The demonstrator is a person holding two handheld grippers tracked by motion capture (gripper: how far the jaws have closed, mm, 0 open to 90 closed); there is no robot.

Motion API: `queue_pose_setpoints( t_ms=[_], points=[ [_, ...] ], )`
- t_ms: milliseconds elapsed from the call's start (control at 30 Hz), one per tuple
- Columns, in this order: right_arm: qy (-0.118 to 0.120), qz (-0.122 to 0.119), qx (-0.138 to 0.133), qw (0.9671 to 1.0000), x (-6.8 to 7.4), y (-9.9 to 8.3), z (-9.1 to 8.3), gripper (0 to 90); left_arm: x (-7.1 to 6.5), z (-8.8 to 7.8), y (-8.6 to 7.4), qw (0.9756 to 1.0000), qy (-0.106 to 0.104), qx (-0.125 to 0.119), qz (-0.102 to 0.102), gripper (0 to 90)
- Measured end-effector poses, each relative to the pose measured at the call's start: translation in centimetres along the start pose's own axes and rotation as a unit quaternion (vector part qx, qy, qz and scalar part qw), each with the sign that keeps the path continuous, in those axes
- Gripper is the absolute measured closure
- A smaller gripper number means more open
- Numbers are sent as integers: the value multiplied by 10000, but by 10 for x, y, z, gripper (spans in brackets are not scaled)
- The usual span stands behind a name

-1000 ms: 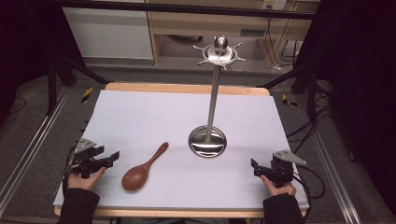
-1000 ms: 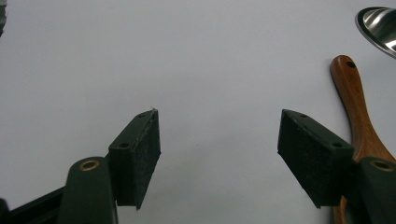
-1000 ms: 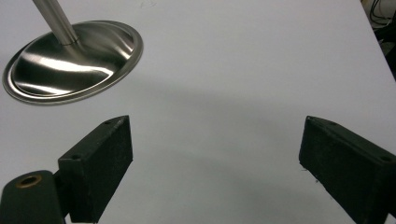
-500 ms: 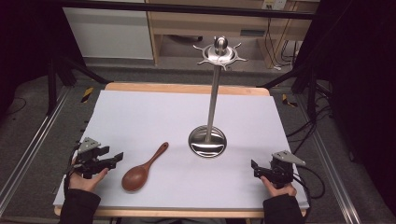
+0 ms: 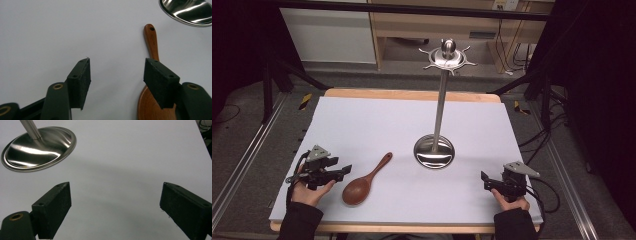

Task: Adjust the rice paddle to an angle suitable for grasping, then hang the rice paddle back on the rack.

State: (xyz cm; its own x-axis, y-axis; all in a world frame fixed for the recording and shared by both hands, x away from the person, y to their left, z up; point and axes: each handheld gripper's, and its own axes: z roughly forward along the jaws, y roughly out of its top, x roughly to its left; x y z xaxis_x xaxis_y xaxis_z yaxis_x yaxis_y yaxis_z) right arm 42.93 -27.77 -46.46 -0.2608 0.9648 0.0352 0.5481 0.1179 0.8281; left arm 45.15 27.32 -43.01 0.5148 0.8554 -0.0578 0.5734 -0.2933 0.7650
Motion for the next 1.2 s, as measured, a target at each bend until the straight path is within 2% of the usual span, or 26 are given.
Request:
queue_pose_setpoints(
  t_ms=[33,200,500,767,1100,1200],
  points=[
    [-15,4,12,10000,0,0,0,105,-4,-1,4,9999,-5,67,85,396],
    [4,49,7,10000,0,1,-2,105,-9,-1,14,9997,-104,107,215,422],
    [-2,20,0,10000,-1,1,-3,105,-17,1,29,9985,-257,300,375,460],
    [3,15,5,10000,-1,1,-3,106,-23,2,38,9967,-341,512,523,464],
    [28,-26,46,10000,0,0,-3,105,-30,12,48,9939,-453,784,628,472],
    [14,-76,66,9999,0,0,-2,106,-33,16,52,9924,-457,884,728,478]
  ],
)
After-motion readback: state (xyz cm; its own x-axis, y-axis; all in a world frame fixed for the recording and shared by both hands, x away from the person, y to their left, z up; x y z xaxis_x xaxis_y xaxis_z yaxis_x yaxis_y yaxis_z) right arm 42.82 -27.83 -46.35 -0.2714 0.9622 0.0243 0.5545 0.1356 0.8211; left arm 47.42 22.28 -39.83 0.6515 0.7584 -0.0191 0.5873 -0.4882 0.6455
